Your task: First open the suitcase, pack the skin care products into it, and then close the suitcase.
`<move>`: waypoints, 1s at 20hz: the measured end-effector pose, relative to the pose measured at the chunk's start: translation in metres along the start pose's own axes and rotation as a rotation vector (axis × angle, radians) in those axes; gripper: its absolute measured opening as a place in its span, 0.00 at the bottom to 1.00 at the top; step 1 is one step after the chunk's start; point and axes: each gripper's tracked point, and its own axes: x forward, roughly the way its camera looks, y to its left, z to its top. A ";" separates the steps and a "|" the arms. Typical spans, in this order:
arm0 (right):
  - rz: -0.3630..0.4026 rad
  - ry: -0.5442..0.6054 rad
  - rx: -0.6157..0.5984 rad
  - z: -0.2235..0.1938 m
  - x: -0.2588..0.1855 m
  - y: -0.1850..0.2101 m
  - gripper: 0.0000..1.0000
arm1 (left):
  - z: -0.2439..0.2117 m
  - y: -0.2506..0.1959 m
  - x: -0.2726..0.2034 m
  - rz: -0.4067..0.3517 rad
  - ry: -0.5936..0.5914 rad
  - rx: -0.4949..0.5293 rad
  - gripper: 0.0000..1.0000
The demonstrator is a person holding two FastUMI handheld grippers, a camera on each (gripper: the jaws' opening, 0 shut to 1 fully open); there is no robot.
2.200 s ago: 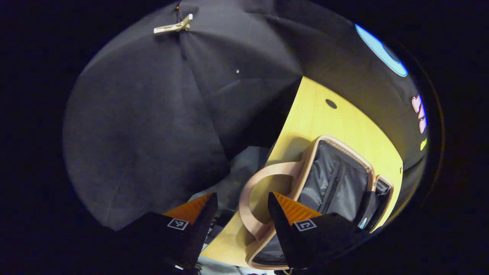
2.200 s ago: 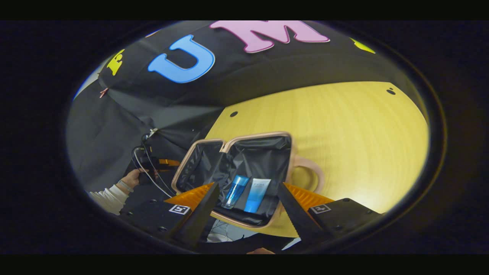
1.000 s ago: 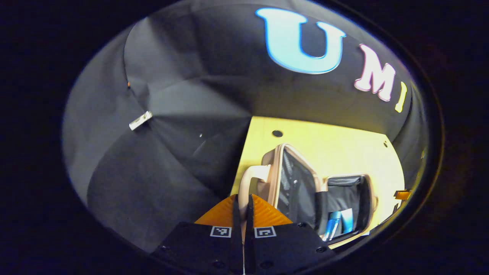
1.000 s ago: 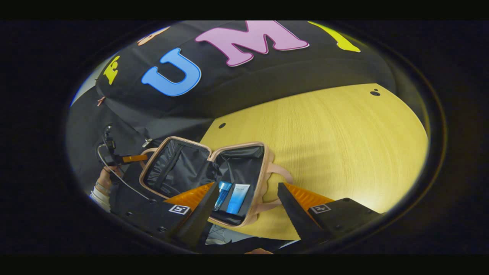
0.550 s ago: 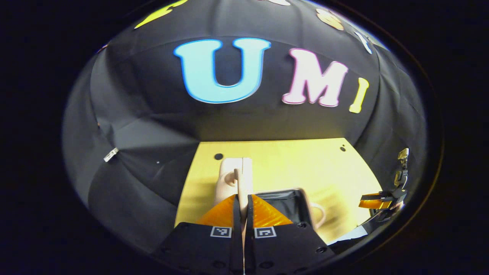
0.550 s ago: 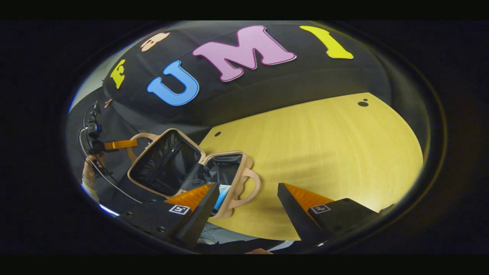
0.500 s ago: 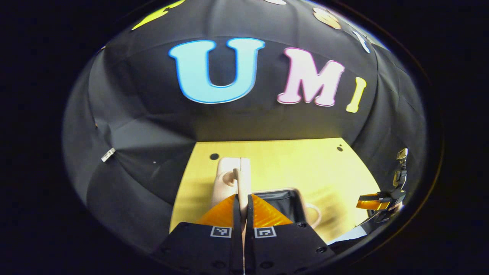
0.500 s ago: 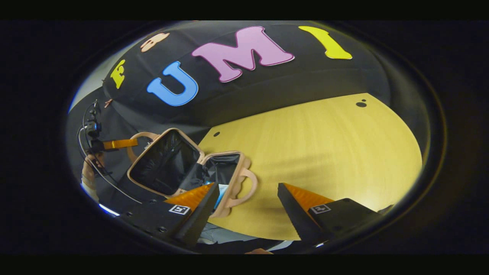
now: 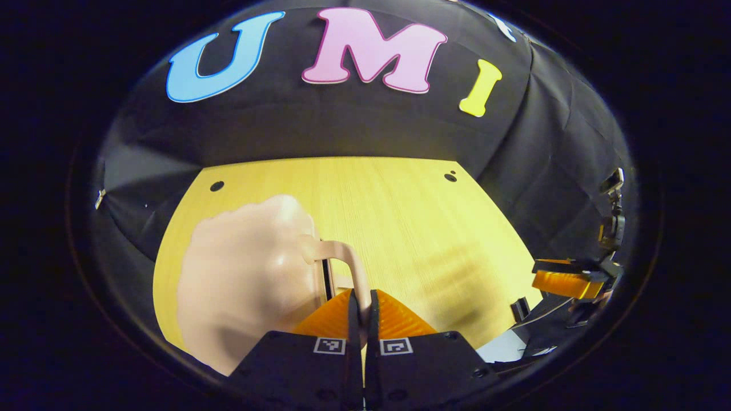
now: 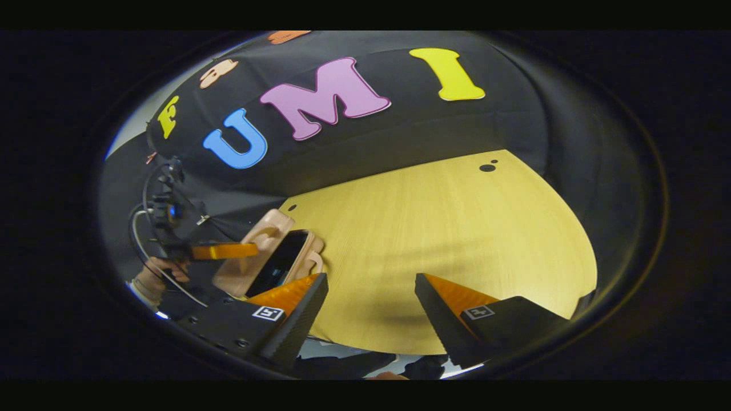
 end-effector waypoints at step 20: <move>0.075 -0.138 -0.235 0.054 -0.081 0.010 0.97 | 0.018 -0.039 -0.031 0.234 -0.156 0.101 0.86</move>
